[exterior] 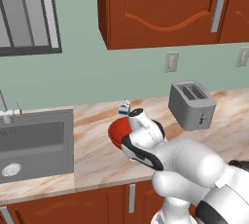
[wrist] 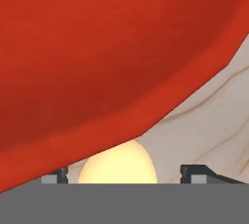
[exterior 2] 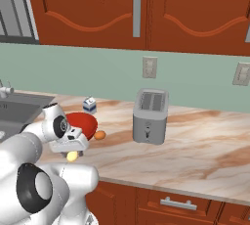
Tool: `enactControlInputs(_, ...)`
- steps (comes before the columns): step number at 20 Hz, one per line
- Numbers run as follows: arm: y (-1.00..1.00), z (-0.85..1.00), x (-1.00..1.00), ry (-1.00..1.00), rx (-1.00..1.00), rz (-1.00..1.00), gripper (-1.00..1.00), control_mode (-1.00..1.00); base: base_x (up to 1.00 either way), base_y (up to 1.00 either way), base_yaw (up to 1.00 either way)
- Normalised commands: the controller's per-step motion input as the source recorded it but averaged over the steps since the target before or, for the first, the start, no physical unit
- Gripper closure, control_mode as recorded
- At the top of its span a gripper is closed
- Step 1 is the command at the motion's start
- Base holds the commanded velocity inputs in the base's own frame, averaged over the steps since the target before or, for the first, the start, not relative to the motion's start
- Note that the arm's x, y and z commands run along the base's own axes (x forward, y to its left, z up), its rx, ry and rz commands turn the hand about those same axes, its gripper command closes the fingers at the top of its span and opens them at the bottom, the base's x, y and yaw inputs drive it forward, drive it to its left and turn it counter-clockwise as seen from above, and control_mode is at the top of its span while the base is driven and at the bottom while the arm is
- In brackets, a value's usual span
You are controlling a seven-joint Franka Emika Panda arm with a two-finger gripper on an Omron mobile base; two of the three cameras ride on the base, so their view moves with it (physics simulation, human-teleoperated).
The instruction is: Gather the eggs and milk located in the vicinity of the sink area and place them right next to the bowl.
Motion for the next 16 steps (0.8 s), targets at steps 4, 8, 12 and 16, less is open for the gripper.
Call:
enactControlInputs(4,0.00,-0.01,-0.06,0.00,0.00,0.00,1.00,-1.00,0.00,0.00,0.00)
enactControlInputs(8,0.00,0.00,-0.12,0.00,0.00,0.00,1.00,-1.00,0.00,0.00,0.00)
enactControlInputs(12,0.00,0.00,0.00,-0.06,0.00,0.00,1.00,-1.00,0.00,0.00,0.00)
enactControlInputs(16,0.00,0.00,0.00,-0.18,0.00,0.00,1.00,-1.00,0.00,0.00,0.00)
